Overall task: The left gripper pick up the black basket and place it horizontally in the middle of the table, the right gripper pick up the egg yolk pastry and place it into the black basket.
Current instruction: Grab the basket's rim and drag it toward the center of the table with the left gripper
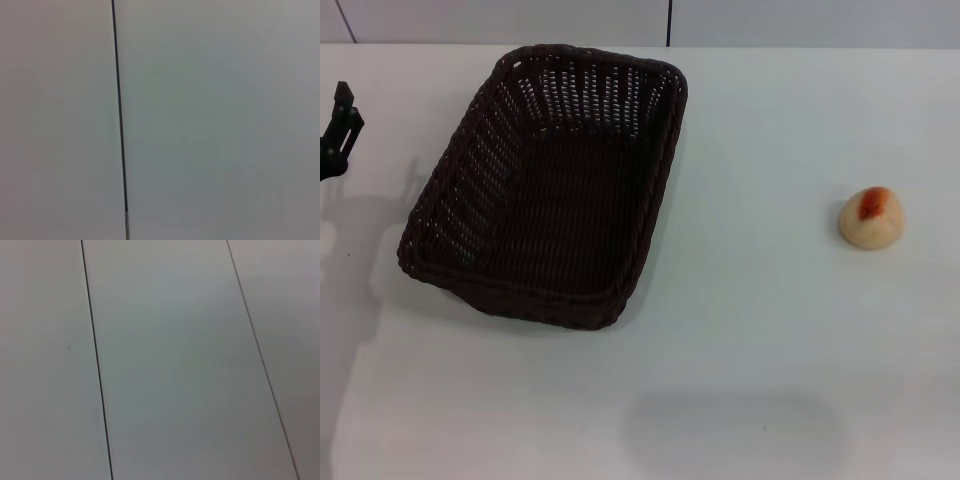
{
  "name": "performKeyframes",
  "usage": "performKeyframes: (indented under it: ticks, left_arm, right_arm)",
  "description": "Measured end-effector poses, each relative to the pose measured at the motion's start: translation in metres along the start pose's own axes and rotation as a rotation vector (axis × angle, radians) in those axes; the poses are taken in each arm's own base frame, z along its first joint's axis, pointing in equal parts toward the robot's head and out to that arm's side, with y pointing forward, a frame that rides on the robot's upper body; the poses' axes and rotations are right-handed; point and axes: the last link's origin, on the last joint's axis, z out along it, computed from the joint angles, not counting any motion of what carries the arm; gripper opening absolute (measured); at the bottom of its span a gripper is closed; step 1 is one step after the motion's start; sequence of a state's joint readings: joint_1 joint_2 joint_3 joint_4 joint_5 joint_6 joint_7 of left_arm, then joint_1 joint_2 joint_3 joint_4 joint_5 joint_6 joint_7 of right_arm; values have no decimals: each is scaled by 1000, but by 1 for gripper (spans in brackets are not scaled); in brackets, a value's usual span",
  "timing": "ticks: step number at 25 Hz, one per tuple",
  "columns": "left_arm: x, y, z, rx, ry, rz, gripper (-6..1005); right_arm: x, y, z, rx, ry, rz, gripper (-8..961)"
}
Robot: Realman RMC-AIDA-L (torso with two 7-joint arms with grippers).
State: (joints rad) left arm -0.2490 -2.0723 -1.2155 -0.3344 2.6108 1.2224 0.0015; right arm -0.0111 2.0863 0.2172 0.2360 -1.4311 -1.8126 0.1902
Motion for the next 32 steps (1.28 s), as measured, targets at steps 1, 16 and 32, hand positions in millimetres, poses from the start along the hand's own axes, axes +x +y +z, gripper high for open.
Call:
performKeyframes:
  ticks: [1,16,32]
  left_arm:
    - [0,0,0,-1,0,0,843]
    - [12,6,37,-68,-61,-105,831]
    - [113,40,107,-266,-394,129,818]
  right_arm:
    - [0,0,0,0,1,0,833]
    - [1,2,4,-12,3,3,832]
    - [2,1,3,-11,9,7,833]
